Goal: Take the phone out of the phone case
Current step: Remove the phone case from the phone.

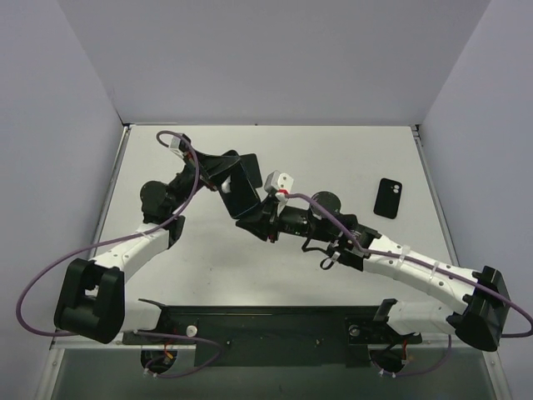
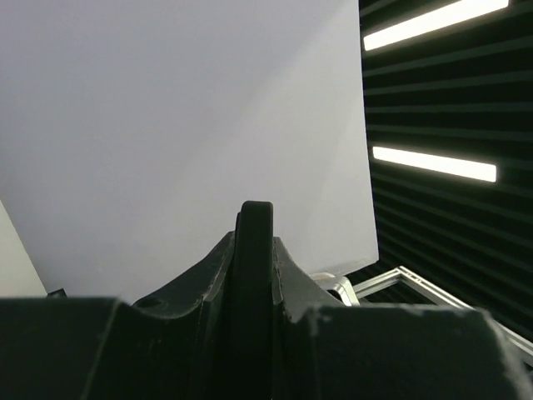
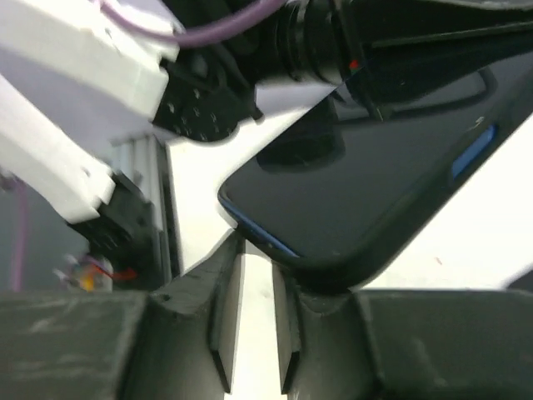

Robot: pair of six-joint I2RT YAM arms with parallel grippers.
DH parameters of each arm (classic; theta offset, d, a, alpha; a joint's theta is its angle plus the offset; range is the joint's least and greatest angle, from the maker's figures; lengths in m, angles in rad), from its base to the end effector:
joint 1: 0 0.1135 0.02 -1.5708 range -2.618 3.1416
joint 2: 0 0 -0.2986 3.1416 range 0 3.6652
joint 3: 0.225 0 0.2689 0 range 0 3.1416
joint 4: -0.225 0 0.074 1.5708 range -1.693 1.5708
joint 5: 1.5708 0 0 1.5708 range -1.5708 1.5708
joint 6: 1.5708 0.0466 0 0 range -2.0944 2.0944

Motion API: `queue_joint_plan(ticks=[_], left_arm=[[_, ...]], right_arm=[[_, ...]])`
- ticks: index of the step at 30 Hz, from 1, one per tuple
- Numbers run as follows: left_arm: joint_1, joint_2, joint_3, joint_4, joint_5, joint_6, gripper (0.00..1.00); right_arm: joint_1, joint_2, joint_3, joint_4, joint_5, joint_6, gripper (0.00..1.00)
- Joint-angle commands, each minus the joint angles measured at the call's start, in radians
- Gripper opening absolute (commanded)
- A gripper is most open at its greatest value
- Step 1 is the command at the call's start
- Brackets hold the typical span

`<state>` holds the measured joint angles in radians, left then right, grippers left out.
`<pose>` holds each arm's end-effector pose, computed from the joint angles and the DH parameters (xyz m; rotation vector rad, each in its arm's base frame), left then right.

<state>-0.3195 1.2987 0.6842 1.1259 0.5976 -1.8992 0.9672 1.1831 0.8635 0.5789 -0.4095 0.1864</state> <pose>0.2639 -0.1149 0.3541 -0.4506 1.4286 -2.2092 0.1480 0.2474 0.3945 -0.8784 1.1458 1.2307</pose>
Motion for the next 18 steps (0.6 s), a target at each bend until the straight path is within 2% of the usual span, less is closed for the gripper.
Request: queue_joint_plan(ticks=[1, 3, 5, 7, 9, 11, 12, 14, 15, 18], left_arm=[[-0.015, -0.013, 0.090, 0.274, 0.197, -0.366, 0.00], [-0.020, -0.019, 0.107, 0.320, 0.205, -0.396, 0.00], [-0.020, -0.042, 0.112, 0.292, 0.214, -0.383, 0.00], [-0.018, -0.064, 0.107, 0.241, 0.208, -0.333, 0.00], [-0.013, -0.065, 0.110, 0.233, 0.206, -0.295, 0.00], [-0.004, -0.071, 0.113, 0.157, 0.205, -0.220, 0.00], [0.000, -0.085, 0.113, 0.108, 0.194, -0.130, 0.00], [0.010, -0.117, 0.110, -0.029, 0.168, 0.003, 0.00], [0.016, -0.137, 0.110, -0.120, 0.157, 0.093, 0.00], [0.016, -0.153, 0.129, -0.276, 0.123, 0.233, 0.00]], right_arm=[[-0.087, 0.049, 0.066, -0.281, 0.038, -0.401, 0.00], [-0.154, 0.052, 0.049, -0.191, -0.028, -0.323, 0.00], [-0.171, 0.061, 0.051, -0.140, -0.051, -0.253, 0.00], [-0.168, 0.062, 0.039, -0.099, -0.016, -0.205, 0.00], [-0.176, 0.053, 0.003, -0.028, 0.021, -0.026, 0.00], [-0.182, 0.036, 0.002, -0.065, 0.040, 0.106, 0.11], [-0.182, 0.017, 0.012, -0.149, 0.073, 0.146, 0.24], [-0.183, -0.009, 0.012, -0.241, 0.058, 0.275, 0.34], [-0.183, -0.022, 0.008, -0.255, 0.034, 0.344, 0.36], [-0.173, -0.098, -0.059, -0.127, -0.139, 0.501, 0.50]])
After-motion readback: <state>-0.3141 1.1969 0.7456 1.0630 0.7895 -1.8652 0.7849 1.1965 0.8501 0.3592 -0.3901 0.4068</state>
